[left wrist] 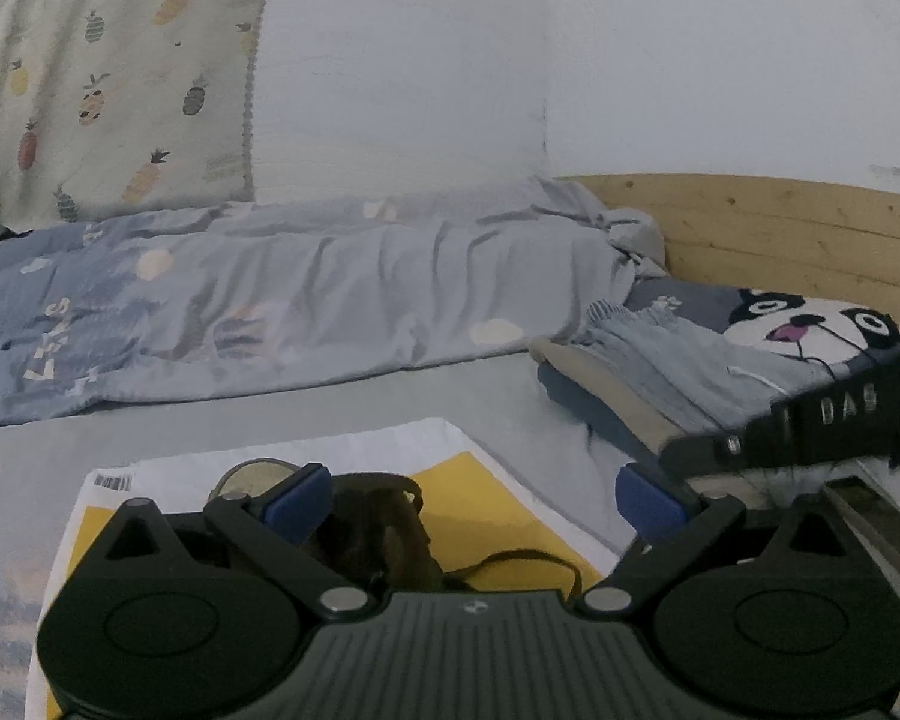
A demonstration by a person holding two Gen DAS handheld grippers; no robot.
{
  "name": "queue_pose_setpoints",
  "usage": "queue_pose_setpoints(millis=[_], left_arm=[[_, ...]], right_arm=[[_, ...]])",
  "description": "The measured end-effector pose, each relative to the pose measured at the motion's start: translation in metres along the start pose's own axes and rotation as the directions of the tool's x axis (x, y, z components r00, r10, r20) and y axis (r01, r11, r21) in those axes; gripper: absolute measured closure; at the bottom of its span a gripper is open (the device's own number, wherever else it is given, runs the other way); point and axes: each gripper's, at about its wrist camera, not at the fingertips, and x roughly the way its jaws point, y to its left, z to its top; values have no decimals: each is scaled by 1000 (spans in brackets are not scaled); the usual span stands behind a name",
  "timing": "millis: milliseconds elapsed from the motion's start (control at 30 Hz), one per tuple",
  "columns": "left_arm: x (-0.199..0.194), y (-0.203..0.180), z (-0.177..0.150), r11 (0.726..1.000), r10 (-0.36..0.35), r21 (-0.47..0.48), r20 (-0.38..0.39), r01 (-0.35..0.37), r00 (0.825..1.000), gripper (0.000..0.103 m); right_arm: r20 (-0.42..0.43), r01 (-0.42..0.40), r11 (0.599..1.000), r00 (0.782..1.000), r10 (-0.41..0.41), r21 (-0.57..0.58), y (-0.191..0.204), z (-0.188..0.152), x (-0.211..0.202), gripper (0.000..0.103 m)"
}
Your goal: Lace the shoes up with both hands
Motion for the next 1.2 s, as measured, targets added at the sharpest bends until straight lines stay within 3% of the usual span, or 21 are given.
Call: queue_pose_setpoints(millis=[300,633,767,967,1133,1200], left_arm=[[-9,2,-3,997,-54,52,6,53,999,1],[-14,1,-3,992,-87,87,-9,87,996,45],[-15,3,-3,991,-93,90,-22,94,995,56],[-20,24,2,1000,-24,4,7,24,1000,52],[-26,55,10,988,41,-152,51,-33,998,28],[-28,62,12,982,56,-186,59,-44,997,25]], right_arm=[[22,-84,996,996,85,-36,29,10,1,101],[-4,-155,987,988,155,-34,48,9,8,101],[-4,-152,987,988,152,-49,51,7,10,101],[-17,-66,995,998,65,-73,35,5,15,97],[-146,-90,972,988,59,-216,29,-13,25,86],[-190,-113,955,980,61,-276,31,-23,27,83]])
